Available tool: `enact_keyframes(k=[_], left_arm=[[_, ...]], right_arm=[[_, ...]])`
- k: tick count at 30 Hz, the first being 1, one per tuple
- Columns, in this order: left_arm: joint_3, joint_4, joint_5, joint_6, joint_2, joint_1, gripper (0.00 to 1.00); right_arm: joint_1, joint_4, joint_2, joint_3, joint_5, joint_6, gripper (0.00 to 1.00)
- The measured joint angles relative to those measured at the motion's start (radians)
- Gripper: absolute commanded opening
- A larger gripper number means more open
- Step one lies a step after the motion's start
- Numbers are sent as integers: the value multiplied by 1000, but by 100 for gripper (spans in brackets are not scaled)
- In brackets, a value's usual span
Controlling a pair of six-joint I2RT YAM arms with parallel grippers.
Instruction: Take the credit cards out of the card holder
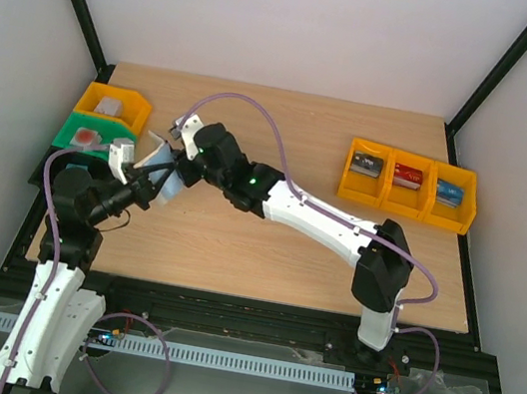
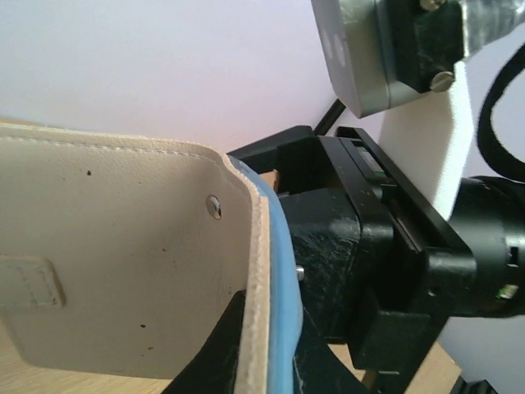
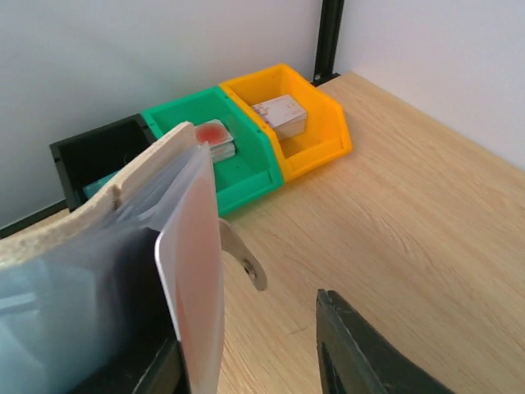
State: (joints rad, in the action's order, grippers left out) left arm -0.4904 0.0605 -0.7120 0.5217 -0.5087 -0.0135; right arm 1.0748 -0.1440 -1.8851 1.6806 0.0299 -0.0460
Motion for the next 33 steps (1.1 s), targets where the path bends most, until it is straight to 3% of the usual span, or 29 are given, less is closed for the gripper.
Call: enact_keyframes(k=[4, 6, 14, 22, 33], left_arm=[[2, 18, -22, 14, 0, 2, 2], [4, 27, -28, 18, 0, 2, 2], [6, -5, 40, 17, 0, -3, 2], [6, -61, 138, -6, 0, -6, 2], [8, -59, 142, -6, 2, -6, 2]], right_arm=[[-14, 6, 0, 0, 51, 8, 10], [-9, 8, 0, 0, 42, 4, 4], [5, -1, 0, 7, -31, -8, 2], [5, -12, 7, -1, 22, -39, 6], [4, -13, 24, -13, 42, -53, 9]])
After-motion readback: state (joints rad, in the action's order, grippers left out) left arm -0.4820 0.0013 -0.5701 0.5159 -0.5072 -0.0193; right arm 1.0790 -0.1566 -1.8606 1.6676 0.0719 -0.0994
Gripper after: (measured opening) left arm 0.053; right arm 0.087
